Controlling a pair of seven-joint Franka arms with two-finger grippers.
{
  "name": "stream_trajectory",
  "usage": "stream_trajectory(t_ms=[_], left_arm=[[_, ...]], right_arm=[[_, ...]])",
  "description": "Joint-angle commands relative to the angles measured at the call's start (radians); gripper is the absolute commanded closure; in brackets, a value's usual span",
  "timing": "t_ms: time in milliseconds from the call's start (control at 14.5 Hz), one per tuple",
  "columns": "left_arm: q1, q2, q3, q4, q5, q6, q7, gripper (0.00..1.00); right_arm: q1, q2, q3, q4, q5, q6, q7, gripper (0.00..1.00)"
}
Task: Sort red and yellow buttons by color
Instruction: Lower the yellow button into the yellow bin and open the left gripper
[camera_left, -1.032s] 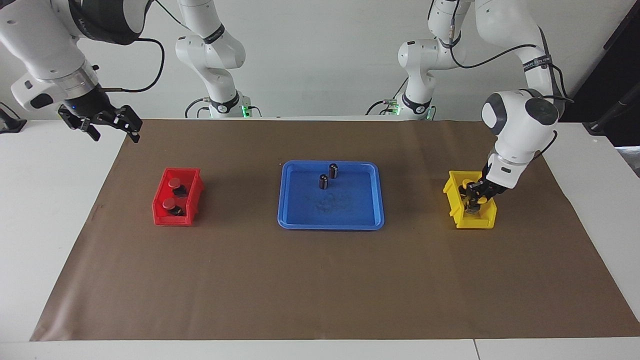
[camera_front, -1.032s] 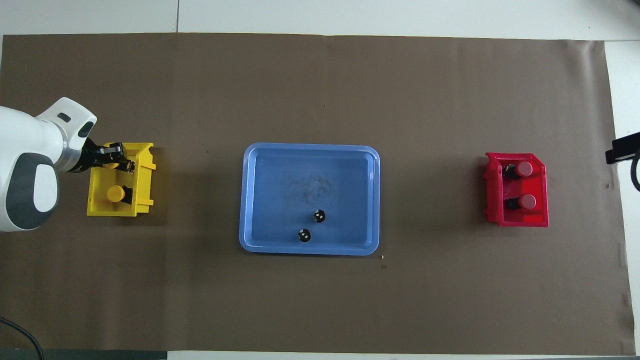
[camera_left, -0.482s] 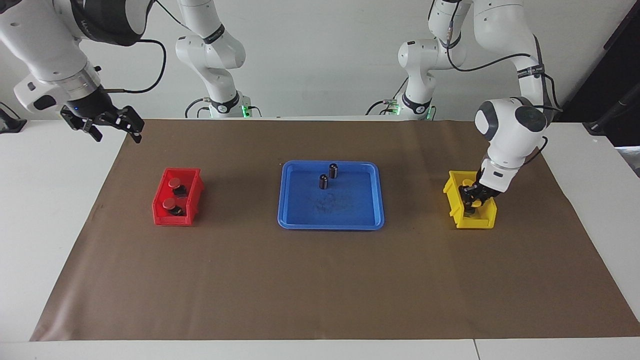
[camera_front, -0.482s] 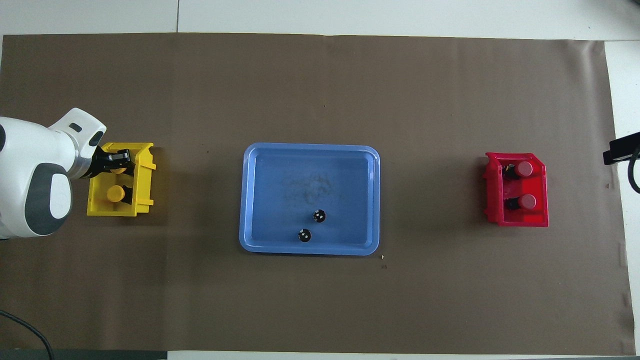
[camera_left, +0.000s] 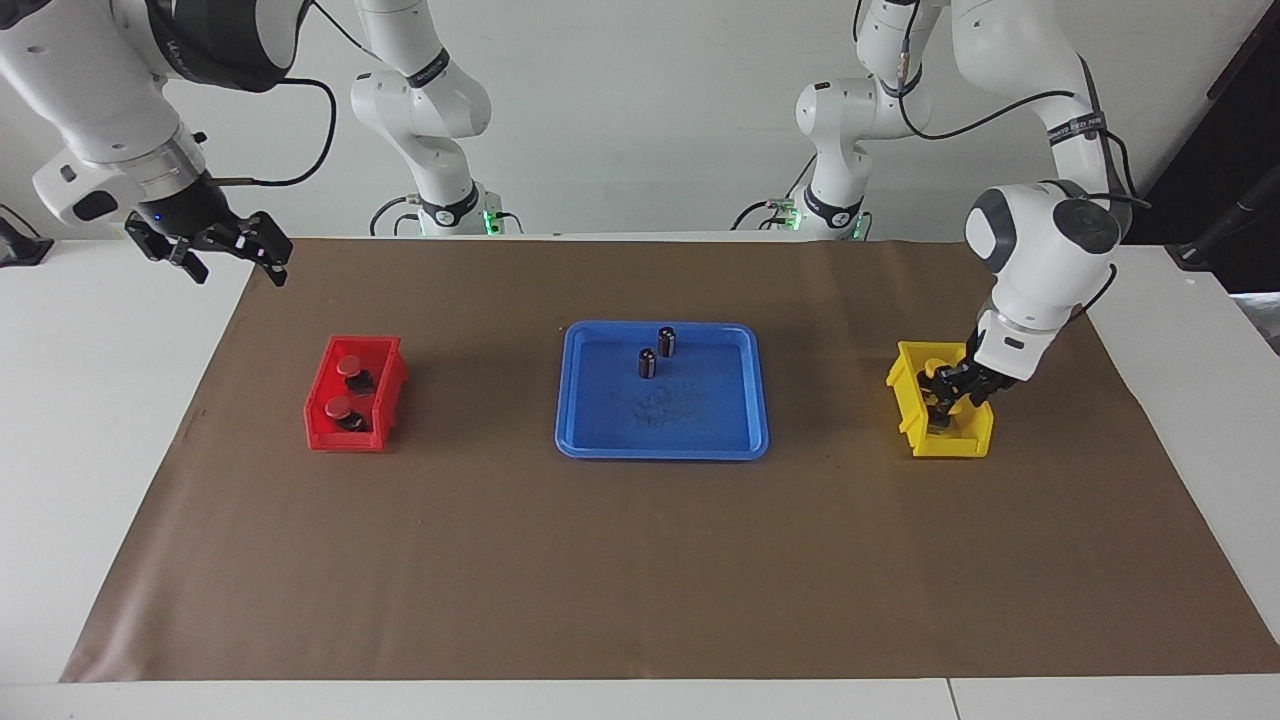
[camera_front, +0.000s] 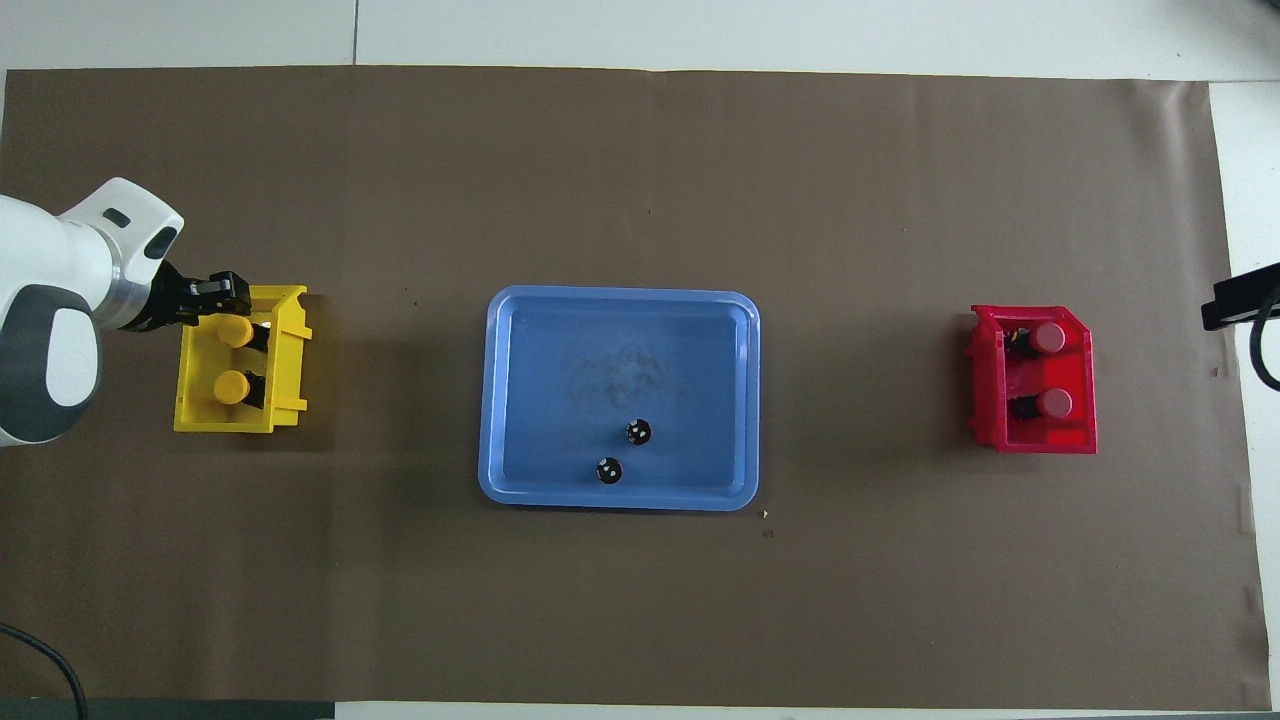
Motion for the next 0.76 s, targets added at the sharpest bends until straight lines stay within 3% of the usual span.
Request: stream_trajectory(t_ms=[0,206,482,688], left_arm=[[-0.048,-0.019,0.004,0.157,-0.009,-0.198,0.098,0.0],[-0.049,-0.048,0.003,0.255,-0.016,-0.277,0.114,0.0],[-0.071,-0.03,0.001,0.409,-0.018,-0.448,0.115,0.0],[-0.069,-0.042,0.001,0.415,-0.021,-0.472,0.115,0.0]], right_arm=[[0.0,-0.023,0.001,-0.027,-0.003,0.0,0.014,0.01],[0.0,-0.023,0.001,-0.027,-0.002,0.0,0.014,0.01],[0.0,-0.023,0.001,-0.027,-0.003,0.0,0.014,0.01],[0.0,-0.023,0.001,-0.027,-0.002,0.0,0.014,0.01]])
